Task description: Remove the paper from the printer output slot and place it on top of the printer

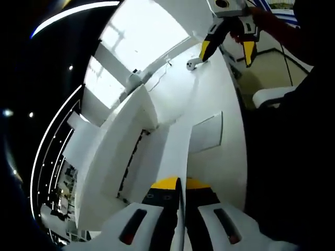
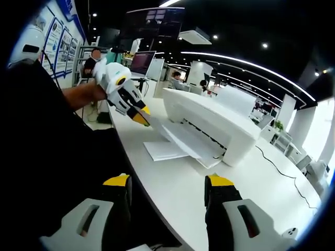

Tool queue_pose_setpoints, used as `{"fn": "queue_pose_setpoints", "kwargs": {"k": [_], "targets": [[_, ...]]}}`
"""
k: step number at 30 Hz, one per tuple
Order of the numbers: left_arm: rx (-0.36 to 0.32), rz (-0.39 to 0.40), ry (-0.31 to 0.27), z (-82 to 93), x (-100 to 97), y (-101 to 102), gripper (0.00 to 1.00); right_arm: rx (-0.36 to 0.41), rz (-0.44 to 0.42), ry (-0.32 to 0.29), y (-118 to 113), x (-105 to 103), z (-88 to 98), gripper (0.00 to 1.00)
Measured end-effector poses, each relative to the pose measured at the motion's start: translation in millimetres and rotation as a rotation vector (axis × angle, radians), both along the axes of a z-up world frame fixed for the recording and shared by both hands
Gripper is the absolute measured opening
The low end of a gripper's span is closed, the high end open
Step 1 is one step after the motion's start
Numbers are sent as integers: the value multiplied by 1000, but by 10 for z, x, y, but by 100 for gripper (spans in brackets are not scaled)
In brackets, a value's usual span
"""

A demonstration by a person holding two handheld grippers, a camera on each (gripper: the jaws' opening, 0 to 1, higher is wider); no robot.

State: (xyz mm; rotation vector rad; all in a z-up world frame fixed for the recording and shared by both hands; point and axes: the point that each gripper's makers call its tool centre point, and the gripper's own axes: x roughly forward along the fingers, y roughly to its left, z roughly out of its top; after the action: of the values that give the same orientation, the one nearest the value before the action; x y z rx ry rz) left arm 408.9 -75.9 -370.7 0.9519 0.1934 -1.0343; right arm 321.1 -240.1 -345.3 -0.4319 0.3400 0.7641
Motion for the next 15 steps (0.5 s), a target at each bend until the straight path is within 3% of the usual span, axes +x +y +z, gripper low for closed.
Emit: {"fn": "queue_pose_setpoints", "kwargs": {"k": [15], "targets": [[-24,-17,32,42,-22,-19,6,10,-2,-3,-10,0,8,51]]}}
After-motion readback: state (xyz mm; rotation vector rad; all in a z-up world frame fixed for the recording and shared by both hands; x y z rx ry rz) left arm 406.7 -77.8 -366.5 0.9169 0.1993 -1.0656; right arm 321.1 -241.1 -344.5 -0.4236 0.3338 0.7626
